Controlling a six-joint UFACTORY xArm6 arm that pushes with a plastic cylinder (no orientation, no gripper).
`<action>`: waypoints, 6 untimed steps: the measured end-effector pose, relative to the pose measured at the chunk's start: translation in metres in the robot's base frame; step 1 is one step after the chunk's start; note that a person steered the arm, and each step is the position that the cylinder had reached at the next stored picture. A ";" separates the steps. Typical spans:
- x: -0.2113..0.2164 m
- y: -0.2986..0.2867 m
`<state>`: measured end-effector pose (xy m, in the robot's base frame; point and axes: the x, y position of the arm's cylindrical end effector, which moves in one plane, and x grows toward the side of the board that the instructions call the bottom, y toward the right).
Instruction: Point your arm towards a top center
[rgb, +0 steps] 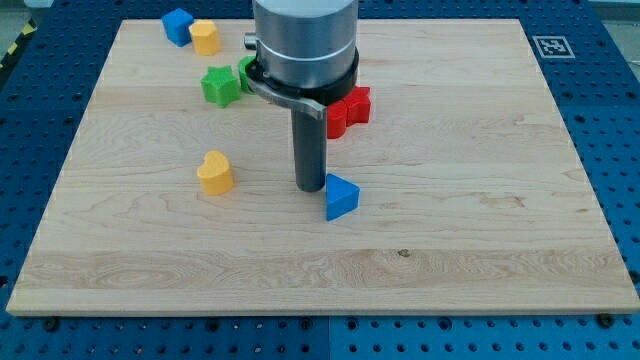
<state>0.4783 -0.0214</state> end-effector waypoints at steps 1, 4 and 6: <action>-0.048 -0.039; -0.169 0.007; -0.254 -0.043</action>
